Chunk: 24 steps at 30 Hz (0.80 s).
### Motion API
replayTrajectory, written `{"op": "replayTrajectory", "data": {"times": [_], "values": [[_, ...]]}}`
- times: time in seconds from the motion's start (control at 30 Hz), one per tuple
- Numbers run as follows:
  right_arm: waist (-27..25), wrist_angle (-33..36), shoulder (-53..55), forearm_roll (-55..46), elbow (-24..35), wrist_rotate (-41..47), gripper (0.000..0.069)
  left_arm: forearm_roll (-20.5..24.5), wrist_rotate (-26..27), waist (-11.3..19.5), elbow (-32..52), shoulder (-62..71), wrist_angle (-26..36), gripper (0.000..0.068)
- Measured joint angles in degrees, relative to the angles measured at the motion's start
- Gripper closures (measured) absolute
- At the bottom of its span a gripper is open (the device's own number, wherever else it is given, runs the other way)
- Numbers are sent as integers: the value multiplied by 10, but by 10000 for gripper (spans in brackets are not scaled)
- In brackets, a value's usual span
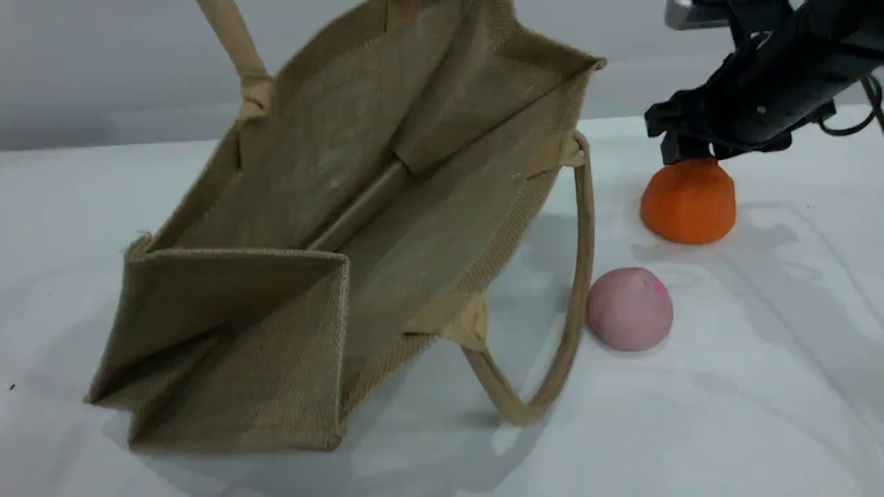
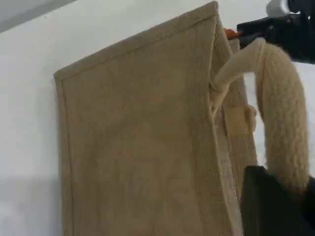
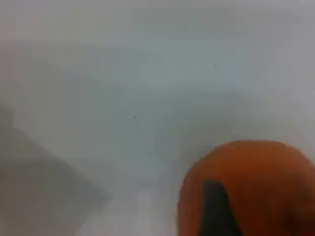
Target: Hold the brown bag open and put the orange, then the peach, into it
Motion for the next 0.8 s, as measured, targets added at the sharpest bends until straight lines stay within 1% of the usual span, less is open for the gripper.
{"op": "replayTrajectory", "data": {"times": [0.2,0.27,0.33,0.37,0.47,0.53,0.57,0.63,0.8], "values": [[0,-4,37,0,-6,1,322,-1,-6,0,0,0,0,599],[0,-3,46,0,-6,1,333,-1,-8,0,0,0,0,599],[0,-1,47,0,-6,-1,364,-1,-8,0,0,0,0,599],[0,-1,47,0,-6,-1,393,-1,-9,0,0,0,0,599],[0,2,46,0,-6,-3,517,-1,-10,0,0,0,0,599],[0,5,46,0,-6,-3,615,-1,-10,0,0,0,0,599],[0,8,45,1,-6,-3,636,-1,-10,0,0,0,0,599],[0,17,40,1,-6,-3,654,-1,-10,0,0,0,0,599],[-1,82,-3,-21,-5,-29,657,-1,-10,0,0,0,1,599]]}}
